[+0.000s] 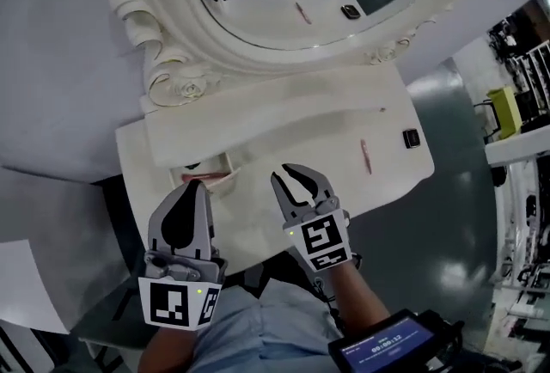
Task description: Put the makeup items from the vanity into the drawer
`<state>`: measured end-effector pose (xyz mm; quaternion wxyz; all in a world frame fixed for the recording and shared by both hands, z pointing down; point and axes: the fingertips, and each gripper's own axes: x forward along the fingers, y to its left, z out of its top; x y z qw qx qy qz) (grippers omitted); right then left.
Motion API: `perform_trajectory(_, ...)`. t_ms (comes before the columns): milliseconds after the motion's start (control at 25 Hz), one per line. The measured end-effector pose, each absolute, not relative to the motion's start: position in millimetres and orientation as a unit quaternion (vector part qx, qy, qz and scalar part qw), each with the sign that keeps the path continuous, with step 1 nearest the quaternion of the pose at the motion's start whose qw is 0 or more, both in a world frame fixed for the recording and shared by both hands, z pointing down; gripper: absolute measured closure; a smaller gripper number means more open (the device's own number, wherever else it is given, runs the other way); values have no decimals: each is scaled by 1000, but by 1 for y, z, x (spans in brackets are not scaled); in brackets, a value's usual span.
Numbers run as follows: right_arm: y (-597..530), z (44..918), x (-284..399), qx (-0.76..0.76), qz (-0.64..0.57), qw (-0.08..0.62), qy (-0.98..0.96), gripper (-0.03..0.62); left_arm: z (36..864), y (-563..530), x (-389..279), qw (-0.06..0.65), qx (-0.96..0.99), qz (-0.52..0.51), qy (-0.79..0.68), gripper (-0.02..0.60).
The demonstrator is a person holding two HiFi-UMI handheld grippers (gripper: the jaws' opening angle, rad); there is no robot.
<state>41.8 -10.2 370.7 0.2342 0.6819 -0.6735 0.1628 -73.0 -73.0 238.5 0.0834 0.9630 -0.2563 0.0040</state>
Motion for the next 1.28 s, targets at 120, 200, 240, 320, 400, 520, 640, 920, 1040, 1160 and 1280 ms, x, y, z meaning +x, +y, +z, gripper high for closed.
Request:
perform_trajectory(120, 24, 376, 86, 724, 177, 225, -627, 517, 244, -52, -40, 84, 973, 12, -215, 581)
perform_trajectory(200, 45, 382, 117, 745, 185, 223, -600, 517, 249, -39, -17, 84, 977, 23, -193, 581)
perform_trajectory(240, 53, 385, 132, 752, 190, 221, -591, 517, 252, -34, -6, 84, 978, 28, -187, 581)
perform_trajectory(320, 67, 394, 159, 761, 200, 215, -579, 517, 258, -26, 14, 86, 979, 35, -182, 581)
perform_trajectory(400, 79, 404, 182, 766, 210, 209, -570, 517, 265, -18, 35, 90, 979, 41, -179, 581)
perform_trajectory(520, 95, 424, 211, 773, 228, 206, -556, 517, 279, -4, 65, 95, 979, 58, -170, 581)
perform_trajectory(640, 110, 447, 234, 776, 246, 212, -542, 517, 294, 6, 88, 101, 978, 75, -167, 581)
perform_trajectory(920, 132, 491, 276, 772, 286, 228, -521, 516, 319, 15, 119, 109, 971, 108, -181, 581)
perform_trajectory(1040, 134, 508, 285, 761, 310, 236, -518, 516, 327, 18, 129, 114, 969, 116, -186, 581)
perform_trajectory(1160, 135, 522, 287, 748, 333, 238, -522, 516, 335, 19, 136, 120, 966, 123, -191, 581)
perform_trajectory(1280, 135, 524, 288, 741, 342, 231, -530, 514, 339, 19, 141, 122, 965, 124, -196, 581)
